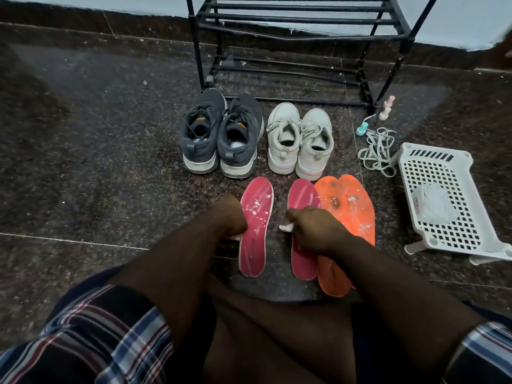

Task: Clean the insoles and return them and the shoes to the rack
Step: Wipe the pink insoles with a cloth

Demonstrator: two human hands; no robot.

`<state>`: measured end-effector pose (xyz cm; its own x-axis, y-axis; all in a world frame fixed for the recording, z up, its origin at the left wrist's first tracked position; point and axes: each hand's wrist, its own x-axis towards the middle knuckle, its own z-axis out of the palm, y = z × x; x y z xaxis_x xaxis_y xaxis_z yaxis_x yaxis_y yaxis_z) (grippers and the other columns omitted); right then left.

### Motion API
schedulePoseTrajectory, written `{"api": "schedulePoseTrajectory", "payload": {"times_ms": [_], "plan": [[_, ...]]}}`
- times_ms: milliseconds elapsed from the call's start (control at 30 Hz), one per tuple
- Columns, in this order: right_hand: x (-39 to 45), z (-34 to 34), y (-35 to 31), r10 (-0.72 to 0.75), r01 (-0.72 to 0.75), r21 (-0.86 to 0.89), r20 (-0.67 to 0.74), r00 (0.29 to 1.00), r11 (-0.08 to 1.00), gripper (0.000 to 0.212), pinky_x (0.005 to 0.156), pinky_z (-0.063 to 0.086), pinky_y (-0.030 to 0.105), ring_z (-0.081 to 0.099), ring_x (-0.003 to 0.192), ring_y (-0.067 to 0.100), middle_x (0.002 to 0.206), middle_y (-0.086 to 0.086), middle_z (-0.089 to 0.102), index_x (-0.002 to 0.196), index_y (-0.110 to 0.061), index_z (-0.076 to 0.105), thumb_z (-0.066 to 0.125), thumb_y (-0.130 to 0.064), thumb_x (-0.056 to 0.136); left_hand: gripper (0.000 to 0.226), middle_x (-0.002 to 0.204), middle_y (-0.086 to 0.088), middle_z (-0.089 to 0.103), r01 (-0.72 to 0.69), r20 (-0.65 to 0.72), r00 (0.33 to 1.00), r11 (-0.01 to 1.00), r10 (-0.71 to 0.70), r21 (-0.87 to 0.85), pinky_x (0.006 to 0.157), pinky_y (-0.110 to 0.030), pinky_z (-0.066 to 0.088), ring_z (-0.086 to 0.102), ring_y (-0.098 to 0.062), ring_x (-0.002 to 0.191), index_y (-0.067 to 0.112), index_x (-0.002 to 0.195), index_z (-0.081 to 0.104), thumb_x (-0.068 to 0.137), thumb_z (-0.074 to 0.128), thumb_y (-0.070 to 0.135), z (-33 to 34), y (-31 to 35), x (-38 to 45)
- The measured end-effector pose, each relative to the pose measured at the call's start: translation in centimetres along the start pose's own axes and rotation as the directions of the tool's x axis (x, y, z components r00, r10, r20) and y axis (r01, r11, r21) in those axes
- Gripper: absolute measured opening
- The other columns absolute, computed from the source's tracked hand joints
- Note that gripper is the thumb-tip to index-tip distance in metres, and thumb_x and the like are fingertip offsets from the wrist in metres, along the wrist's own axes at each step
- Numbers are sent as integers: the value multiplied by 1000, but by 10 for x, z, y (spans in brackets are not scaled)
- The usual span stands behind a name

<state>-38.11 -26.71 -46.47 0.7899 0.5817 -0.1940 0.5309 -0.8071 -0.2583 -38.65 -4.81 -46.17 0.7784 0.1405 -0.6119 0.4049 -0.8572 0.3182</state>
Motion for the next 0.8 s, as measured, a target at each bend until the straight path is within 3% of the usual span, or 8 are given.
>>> {"api": "schedulePoseTrajectory", "payload": {"times_ms": [100,167,267,367,467,600,733,800], "plan": [[7,-8,2,188,-125,385,-132,973,915,13,64,37,30,63,84,22,89,3,70,94,-18,66,55,-17,87,50,98,-24,73,24,100,995,986,-8,-162,74,-48,62,74,-34,86,-10,120,57,74,73,2,7,3,6],[15,-13,4,230,-124,414,-218,948,902,15,64,36,28,63,83,17,87,-2,71,91,-19,70,60,-10,84,57,94,-27,71,45,139,990,975,-15,-218,69,-55,61,74,-36,79,-11,123,52,72,74,-2,11,2,10],[30,-15,-1,209,-98,371,-272,939,923,22,72,45,30,64,89,20,94,1,73,95,-16,74,59,-7,82,51,96,-23,70,26,89,996,979,-8,-201,67,-53,62,74,-35,76,0,118,49,76,78,2,7,7,3],[46,-9,-9,126,-30,287,-323,938,957,28,79,45,30,64,95,25,99,7,73,100,-11,74,56,-3,80,72,110,-19,68,-1,64,998,994,8,-107,69,-40,61,72,-32,89,2,131,38,76,83,12,3,9,0],[54,0,-18,59,2,199,-298,953,980,29,80,51,38,65,94,31,99,11,72,101,-10,74,55,-6,79,86,122,-19,64,-26,27,999,999,28,-46,69,-34,49,67,-32,103,2,140,28,76,84,18,6,10,3],[55,4,-23,-14,38,85,-266,964,996,28,75,51,39,62,88,32,92,15,68,98,-7,73,56,-15,78,83,117,-19,64,-73,11,997,996,73,-43,69,-33,48,66,-34,100,11,135,25,74,81,16,10,9,8],[59,6,-19,-27,30,9,-268,963,999,18,70,50,38,60,83,33,85,15,64,89,-4,72,61,-12,77,84,101,-12,64,-126,18,992,992,127,-21,64,-31,46,63,-28,83,22,139,25,74,78,14,11,10,9],[60,8,-19,-10,11,4,-246,969,1000,17,72,50,38,59,86,32,87,13,62,92,-5,72,64,-11,78,84,102,-15,67,-149,24,988,988,150,-39,64,-30,51,68,-29,83,22,141,27,74,77,10,13,9,10]]}}
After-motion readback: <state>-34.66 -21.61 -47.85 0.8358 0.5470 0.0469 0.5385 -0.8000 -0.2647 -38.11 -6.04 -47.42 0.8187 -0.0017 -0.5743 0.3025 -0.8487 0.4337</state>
